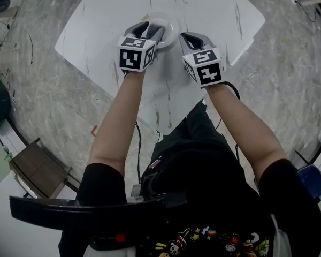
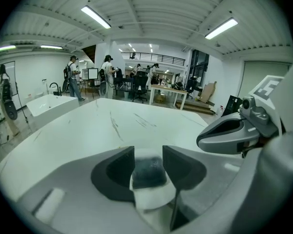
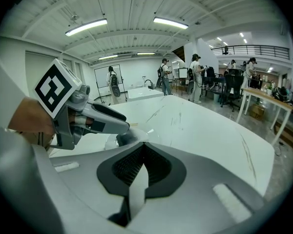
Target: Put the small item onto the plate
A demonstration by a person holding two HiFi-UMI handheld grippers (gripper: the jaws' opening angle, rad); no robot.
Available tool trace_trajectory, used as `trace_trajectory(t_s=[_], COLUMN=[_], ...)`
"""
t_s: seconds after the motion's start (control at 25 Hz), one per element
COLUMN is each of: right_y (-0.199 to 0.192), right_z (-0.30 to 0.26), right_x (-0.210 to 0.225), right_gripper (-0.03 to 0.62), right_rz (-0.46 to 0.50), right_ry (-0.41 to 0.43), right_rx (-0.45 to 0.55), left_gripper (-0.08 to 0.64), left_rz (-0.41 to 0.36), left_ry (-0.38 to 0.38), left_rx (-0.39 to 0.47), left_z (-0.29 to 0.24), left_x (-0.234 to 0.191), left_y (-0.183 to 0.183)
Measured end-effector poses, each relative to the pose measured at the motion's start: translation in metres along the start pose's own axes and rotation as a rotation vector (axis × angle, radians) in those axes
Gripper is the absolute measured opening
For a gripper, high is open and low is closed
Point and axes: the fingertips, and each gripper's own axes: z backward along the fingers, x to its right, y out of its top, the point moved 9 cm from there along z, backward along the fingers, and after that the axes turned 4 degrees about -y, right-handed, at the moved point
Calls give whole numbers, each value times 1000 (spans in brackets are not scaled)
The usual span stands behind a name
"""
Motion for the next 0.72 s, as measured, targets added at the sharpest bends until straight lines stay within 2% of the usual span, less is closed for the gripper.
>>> trace_trajectory(t_s=[0.28, 0.52, 0.72], right_y=[10, 21, 32], right_z=[22, 45, 73], right_x=[-10, -25, -45], right_gripper=[23, 23, 23], right_rz=[13, 18, 38], right_ry=[-11, -14, -17], right_rx=[30, 76, 118], left_gripper=[87, 29, 15], left_rz=[-18, -39, -32], left_ry=[14, 25, 28], left_rx=[68, 141, 188], left_z=[31, 67, 101], left_x=[18, 39, 54], left_y=[8, 13, 12])
